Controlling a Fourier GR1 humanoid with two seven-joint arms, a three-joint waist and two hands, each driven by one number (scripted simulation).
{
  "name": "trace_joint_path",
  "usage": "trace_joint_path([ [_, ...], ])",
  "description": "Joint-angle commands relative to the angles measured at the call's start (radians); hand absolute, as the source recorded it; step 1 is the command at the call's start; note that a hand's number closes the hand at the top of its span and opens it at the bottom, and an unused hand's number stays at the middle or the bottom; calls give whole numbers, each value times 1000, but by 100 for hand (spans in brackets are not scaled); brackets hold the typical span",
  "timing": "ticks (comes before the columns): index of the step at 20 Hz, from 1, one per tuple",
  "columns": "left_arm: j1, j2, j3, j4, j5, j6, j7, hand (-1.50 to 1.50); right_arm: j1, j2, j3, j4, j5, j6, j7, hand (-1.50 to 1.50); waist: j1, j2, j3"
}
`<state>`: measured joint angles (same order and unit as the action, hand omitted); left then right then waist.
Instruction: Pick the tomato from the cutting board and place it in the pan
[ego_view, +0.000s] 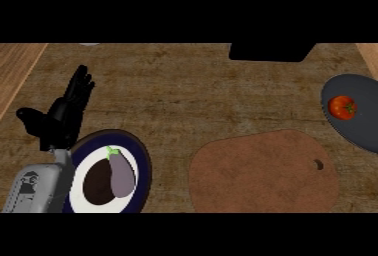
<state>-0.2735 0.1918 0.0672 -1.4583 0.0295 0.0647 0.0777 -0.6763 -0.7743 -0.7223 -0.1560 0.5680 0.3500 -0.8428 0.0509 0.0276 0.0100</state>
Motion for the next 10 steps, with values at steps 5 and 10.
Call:
trace_joint_path([
  [5,-9,4,21,-11,4,21,36,0,115,-143,-21,22,-55,388,-152,-150,-48,-17,0],
  [10,46,-6,16,11,1,11,-15,0,180,-174,-22,-6,-86,450,-193,-150,-63,-22,-2],
])
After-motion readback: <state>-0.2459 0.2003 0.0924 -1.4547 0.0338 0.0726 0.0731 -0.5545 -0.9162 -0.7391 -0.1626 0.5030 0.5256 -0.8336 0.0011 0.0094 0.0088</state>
